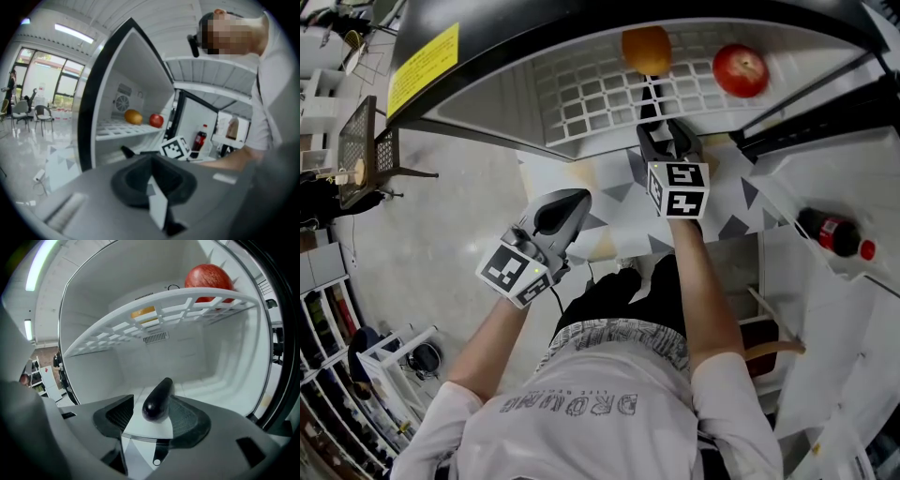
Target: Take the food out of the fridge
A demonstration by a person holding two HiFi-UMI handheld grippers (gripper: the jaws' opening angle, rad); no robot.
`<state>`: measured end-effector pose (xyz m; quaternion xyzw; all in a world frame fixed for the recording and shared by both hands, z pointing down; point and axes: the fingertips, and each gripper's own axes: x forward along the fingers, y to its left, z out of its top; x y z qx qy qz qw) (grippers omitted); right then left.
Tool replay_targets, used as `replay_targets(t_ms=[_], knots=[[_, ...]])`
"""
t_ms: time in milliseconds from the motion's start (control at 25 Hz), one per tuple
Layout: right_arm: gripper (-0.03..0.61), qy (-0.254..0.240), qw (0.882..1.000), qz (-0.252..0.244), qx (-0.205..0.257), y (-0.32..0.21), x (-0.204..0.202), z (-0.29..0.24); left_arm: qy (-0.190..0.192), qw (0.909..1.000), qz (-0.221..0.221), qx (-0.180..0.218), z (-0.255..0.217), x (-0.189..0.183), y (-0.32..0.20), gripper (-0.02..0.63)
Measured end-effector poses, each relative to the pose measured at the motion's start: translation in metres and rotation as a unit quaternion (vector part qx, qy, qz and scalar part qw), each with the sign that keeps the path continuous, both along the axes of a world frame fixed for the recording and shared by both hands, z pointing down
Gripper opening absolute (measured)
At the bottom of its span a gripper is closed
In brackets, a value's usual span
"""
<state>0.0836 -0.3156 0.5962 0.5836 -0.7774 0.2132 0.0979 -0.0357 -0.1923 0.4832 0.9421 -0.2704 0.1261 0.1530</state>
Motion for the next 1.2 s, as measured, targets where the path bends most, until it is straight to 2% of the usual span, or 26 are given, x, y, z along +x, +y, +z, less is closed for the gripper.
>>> replay_targets(t_ms=[600,800,1200], knots=[[0.227,0.058,0.997,0.008,-0.048,-0.013,-0.003,0.025,0.002,1.0000,-0.003,-0.004,0.004,-0.002,0.000,0.006],[0.187,0.069,0.996,0.010,-0.049,-0.016,-0.002,0.025,0.004,1.0000,-0.009,0.000,0.000,-0.005,-0.002,0.006],[0.182,0.072,0.997,-0.005,-0.041,0.000,-0.001,0.008,0.016,0.9997,-0.016,0.012,-0.015,-0.004,-0.001,0.006]])
